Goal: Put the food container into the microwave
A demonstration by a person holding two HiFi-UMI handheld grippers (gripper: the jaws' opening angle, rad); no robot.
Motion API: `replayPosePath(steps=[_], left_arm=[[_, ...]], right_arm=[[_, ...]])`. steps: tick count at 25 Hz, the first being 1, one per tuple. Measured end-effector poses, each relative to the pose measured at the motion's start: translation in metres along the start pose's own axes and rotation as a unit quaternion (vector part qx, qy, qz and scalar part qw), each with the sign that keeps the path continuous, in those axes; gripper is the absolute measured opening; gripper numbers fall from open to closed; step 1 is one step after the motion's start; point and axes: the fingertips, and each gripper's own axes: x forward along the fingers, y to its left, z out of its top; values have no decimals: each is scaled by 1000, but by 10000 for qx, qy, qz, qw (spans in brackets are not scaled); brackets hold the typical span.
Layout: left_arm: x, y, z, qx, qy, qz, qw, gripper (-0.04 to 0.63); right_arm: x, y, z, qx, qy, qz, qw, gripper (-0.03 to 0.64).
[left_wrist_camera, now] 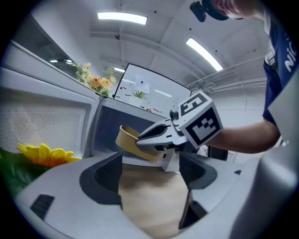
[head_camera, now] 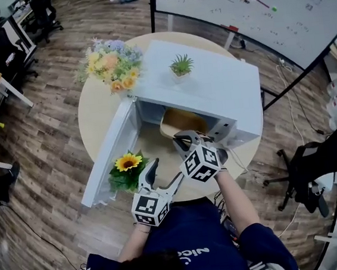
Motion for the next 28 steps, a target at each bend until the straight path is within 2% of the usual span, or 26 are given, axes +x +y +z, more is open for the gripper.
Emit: replayPosePath(steps=[8, 13, 16, 21, 28], left_arm=[[-5, 6, 8, -9, -173, 360, 9992, 379], [-6, 8, 11, 59, -195, 449, 9988, 379], [-6, 8, 13, 148, -164, 425, 9989, 379], [-8, 13, 12, 64, -137, 417, 9990, 379], [-4, 10, 9, 138, -19, 218, 9997, 379]], right_arm=[[28, -24, 7, -428, 153, -12, 9990, 29], [48, -27, 0, -814, 409, -76, 9958, 29], [55, -33, 0, -808, 454, -146, 9956, 31], [70, -41, 4, -871, 475, -270, 9947, 31], [90, -63, -9, -908, 776, -461, 9918, 32]])
